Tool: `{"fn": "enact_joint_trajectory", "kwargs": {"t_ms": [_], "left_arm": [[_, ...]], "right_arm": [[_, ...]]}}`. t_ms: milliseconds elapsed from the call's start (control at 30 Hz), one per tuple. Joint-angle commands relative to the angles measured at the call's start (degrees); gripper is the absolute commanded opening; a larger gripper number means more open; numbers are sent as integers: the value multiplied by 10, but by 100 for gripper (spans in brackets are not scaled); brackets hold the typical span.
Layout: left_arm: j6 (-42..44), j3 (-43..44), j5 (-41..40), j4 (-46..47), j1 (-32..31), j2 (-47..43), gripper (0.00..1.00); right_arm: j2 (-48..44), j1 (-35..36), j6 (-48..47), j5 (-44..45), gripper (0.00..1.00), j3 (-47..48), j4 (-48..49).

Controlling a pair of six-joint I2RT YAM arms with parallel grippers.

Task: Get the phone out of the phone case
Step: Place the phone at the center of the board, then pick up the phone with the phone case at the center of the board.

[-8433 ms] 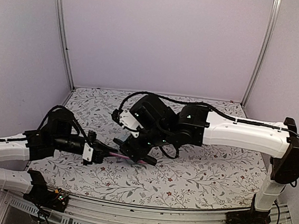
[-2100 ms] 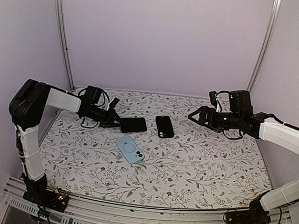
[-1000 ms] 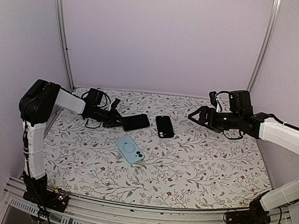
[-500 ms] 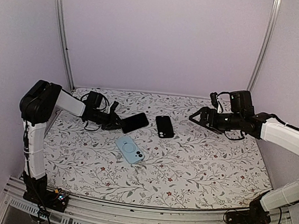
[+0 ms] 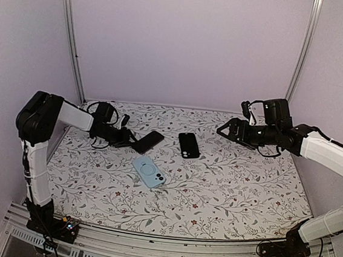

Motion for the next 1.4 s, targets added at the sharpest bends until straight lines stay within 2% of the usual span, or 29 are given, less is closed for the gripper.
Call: {"fn": "enact_joint_trajectory", "kwargs": {"t_ms": [0, 100, 267, 433, 500, 567, 667, 800, 933, 1033, 1367], "left_arm": [[16, -11, -31, -27, 11, -26, 47], [17, -23, -39, -27, 15, -46, 56], [33, -40, -90, -66, 18, -129, 62], [53, -42, -158, -129, 18, -249, 83], [56, -44, -189, -152, 18, -300, 99], [65, -42, -233, -176, 19, -349, 99], [98, -43, -312, -198, 20, -414, 99], [153, -96, -383, -145, 24, -499, 99], [189, -159, -372, -107, 25, -556, 99], [205, -150, -390, -133, 26, -557, 99], [217, -166, -382, -124, 25, -599, 99]], "right_arm": [[-8, 8, -8, 22, 99, 23, -12], [-7, 17, -8, 22, 99, 25, -10], [19, 75, -43, 45, 99, 50, -9], [90, 165, -102, 146, 99, 113, -41], [138, 209, -130, 190, 99, 148, -54], [189, 244, -156, 248, 99, 187, -72], [250, 278, -182, 269, 99, 241, -82], [350, 313, -191, 274, 99, 329, -108], [446, 334, -188, 278, 99, 426, -162], [505, 335, -178, 269, 99, 469, -199], [589, 335, -167, 266, 99, 535, -234]]}}
